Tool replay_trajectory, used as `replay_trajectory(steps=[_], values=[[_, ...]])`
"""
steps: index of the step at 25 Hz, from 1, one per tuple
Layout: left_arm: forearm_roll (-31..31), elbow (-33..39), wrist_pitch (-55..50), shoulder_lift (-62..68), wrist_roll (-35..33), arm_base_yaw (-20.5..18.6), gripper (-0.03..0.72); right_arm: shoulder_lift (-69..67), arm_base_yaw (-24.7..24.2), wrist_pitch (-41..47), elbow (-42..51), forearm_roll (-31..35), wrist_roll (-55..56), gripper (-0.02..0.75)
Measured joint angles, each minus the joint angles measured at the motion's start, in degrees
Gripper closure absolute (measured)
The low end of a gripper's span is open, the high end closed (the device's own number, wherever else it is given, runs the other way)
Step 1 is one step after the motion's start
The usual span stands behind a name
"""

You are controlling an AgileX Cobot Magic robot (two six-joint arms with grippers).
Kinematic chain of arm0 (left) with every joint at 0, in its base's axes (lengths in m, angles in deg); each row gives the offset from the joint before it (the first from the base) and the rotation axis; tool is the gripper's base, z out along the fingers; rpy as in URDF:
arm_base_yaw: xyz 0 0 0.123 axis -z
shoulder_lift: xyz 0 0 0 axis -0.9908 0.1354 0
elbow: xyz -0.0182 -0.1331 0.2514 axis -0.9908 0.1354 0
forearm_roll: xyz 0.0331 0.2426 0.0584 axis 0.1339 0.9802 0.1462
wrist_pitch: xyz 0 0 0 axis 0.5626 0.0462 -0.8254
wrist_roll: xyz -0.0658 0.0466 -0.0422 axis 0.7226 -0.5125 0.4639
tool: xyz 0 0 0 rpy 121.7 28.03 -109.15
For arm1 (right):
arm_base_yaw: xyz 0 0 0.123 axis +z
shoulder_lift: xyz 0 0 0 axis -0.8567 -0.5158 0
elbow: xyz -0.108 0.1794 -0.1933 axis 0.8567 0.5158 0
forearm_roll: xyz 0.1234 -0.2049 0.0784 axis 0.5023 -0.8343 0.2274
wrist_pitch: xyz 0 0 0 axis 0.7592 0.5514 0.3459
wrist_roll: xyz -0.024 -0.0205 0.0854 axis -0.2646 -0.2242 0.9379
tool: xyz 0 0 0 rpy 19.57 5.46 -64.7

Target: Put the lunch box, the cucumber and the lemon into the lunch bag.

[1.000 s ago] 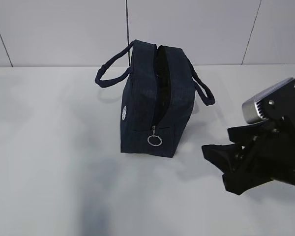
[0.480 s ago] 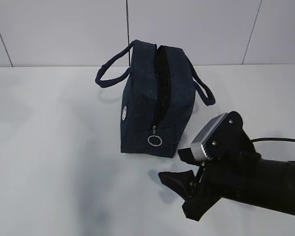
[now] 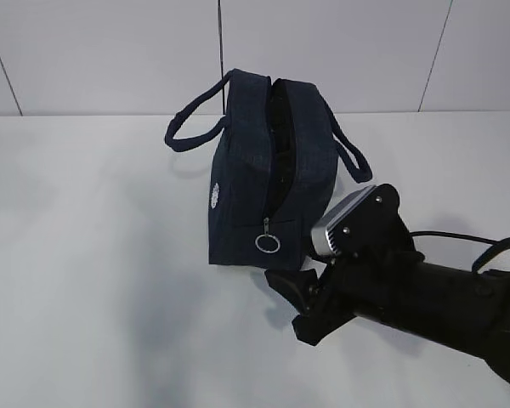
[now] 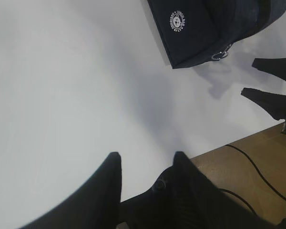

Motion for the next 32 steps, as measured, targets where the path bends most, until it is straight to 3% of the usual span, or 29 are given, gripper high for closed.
replay_trajectory(steps=[32], values=[[0.0,0.0,0.0,0.0,0.1,0.0,0.449,-14.4,0.0,-7.2,-9.4,3.2,-1.7,0.249]])
